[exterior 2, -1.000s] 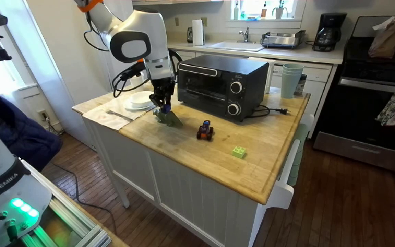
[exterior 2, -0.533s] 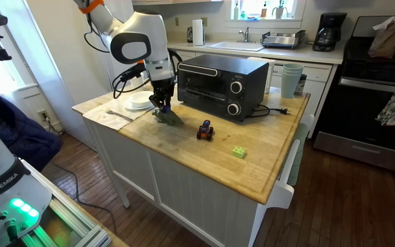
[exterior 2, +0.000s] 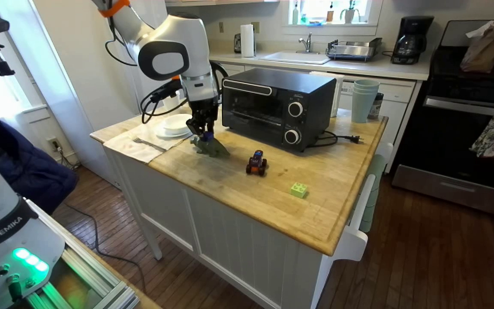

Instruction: Pick up the blue lego block and put it on the dinosaur toy

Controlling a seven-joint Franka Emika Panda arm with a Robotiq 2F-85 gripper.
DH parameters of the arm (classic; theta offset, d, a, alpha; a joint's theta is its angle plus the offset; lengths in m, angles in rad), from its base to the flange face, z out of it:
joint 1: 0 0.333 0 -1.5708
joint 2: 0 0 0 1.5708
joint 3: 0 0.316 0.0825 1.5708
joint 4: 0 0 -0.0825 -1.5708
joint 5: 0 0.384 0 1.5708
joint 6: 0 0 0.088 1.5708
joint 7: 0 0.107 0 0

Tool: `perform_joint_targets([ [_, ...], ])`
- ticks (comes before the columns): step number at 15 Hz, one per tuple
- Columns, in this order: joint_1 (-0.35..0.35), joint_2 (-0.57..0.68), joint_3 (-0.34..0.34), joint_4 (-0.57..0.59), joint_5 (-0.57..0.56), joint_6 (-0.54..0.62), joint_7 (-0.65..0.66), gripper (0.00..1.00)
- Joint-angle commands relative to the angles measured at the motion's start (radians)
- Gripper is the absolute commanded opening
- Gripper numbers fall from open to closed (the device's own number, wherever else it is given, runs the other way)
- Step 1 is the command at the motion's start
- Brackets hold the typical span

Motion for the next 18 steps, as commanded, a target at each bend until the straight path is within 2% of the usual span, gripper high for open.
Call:
perform_joint_targets([
  [1, 0.010, 0.015, -0.001, 0.015, 0.016, 0.006, 0.007, 0.75],
  [4, 0.010, 0.010, -0.002, 0.014, 0.014, 0.005, 0.007, 0.96],
  [5, 0.010, 0.008, -0.002, 0.013, 0.013, 0.005, 0.007, 0.99],
  [18, 0.022, -0.086, -0.014, 0.031, -0.118, -0.050, -0.017, 1.00],
])
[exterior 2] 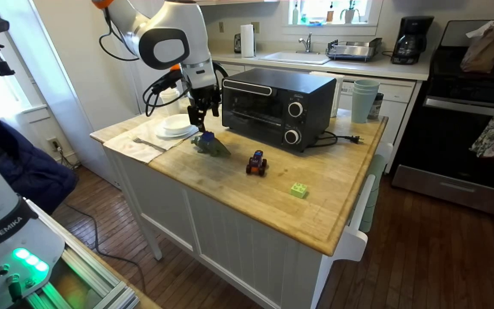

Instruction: Pick up the blue lego block and put it on the dinosaur toy

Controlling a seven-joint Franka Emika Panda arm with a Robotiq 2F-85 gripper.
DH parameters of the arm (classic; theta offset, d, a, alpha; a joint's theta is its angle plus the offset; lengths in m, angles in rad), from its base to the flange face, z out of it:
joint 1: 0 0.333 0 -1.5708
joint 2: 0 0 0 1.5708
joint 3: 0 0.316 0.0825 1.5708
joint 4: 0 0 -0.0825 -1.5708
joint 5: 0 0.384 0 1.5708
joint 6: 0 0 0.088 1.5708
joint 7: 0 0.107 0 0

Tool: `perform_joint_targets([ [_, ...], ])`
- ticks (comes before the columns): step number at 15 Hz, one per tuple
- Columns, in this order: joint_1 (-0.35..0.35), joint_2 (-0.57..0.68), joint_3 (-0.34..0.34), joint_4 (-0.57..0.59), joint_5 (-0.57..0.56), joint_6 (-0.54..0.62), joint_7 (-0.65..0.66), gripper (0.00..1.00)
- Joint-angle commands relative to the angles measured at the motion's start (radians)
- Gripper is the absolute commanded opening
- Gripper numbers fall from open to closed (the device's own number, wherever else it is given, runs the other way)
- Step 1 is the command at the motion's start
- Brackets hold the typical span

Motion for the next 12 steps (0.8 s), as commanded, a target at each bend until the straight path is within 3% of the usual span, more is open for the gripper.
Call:
perform_joint_targets([
  [1, 0.011, -0.058, -0.013, 0.007, -0.067, -0.051, -0.009, 1.00],
  [12, -0.011, -0.173, 0.000, 0.065, -0.187, -0.228, -0.090, 1.00],
])
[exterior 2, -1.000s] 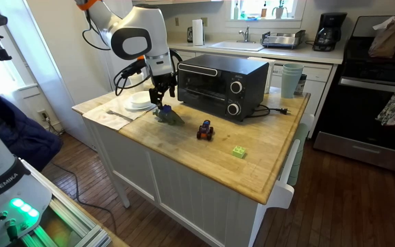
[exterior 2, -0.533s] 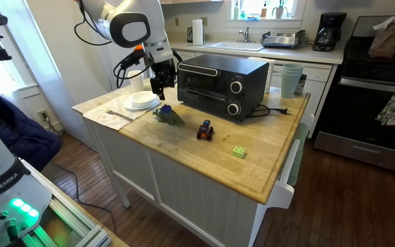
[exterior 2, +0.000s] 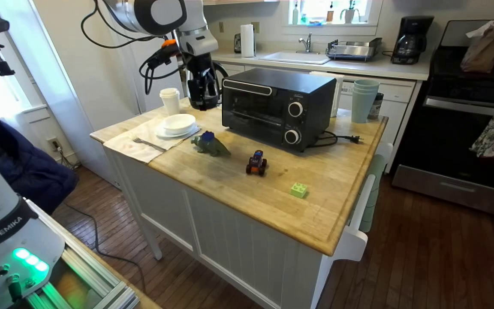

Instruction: Pick up the blue lego block and put it on the dinosaur toy

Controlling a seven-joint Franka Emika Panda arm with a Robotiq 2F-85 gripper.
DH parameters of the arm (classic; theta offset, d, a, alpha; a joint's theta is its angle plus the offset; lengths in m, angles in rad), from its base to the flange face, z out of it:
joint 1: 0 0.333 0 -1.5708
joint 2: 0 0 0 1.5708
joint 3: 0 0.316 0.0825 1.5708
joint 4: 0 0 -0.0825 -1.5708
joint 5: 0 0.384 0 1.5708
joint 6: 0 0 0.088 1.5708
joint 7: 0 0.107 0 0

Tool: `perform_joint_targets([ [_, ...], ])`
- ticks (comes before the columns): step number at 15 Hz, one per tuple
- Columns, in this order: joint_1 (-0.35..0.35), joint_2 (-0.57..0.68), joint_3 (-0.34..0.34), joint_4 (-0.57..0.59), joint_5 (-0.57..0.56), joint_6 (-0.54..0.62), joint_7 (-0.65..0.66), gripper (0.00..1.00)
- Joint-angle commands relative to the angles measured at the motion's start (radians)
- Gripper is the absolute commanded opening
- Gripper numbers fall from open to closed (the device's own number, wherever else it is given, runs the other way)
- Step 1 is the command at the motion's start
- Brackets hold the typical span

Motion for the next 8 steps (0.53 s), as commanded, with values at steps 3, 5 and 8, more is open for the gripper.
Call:
perform_joint_targets([
  [3, -0.012, -0.070, 0.007, 0.025, -0.030, -0.102, -0.093, 1.00],
  [5, -0.015, -0.090, 0.007, 0.033, -0.034, -0.141, -0.133, 1.00],
  [8, -0.021, -0.122, 0.011, 0.038, -0.049, -0.192, -0.183, 1.00],
])
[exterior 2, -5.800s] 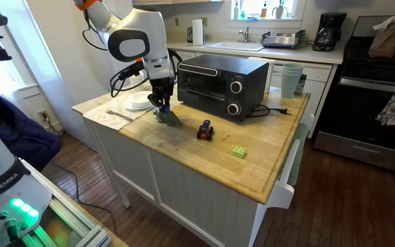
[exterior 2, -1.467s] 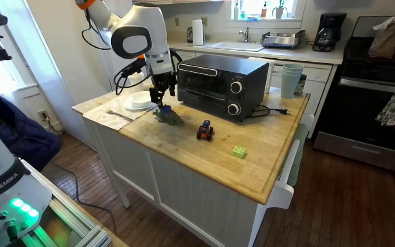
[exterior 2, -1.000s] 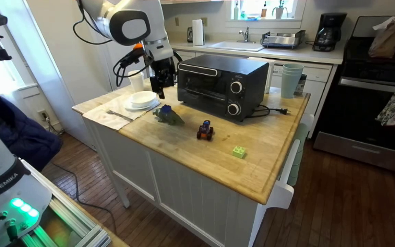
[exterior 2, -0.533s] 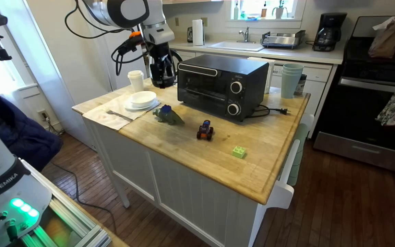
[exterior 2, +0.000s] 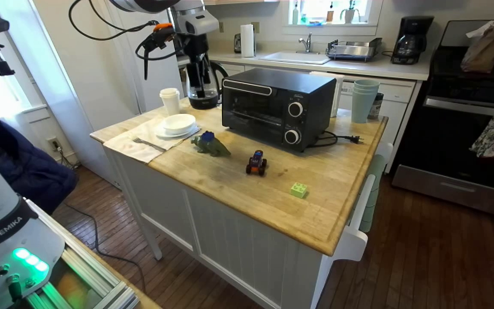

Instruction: Pick up the blue lego block and put it on the dinosaur toy

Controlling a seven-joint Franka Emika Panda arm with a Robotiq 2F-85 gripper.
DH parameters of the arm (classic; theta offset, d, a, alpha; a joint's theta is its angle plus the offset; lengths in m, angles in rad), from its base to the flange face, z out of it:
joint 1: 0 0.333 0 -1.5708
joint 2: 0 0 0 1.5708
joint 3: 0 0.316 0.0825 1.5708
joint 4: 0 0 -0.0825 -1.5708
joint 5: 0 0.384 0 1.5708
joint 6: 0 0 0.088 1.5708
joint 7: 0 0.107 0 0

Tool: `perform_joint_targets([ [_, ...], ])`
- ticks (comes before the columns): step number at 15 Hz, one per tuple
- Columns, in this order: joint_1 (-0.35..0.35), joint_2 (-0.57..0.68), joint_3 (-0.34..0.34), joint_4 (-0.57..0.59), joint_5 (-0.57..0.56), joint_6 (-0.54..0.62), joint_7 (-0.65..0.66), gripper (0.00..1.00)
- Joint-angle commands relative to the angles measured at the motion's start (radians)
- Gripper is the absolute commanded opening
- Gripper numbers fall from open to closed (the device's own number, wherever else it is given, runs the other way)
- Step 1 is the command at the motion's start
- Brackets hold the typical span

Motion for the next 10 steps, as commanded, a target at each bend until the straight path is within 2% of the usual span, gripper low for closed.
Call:
perform_joint_targets([
  [1, -0.019, -0.052, 0.012, 0.010, -0.042, -0.077, -0.051, 1.00],
  [4, -0.022, -0.083, 0.016, 0.016, -0.045, -0.153, -0.104, 1.00],
  [6, -0.023, -0.061, 0.018, 0.010, -0.018, -0.116, -0.097, 1.00],
  [10, -0.024, -0.073, 0.021, 0.009, -0.021, -0.136, -0.121, 1.00],
])
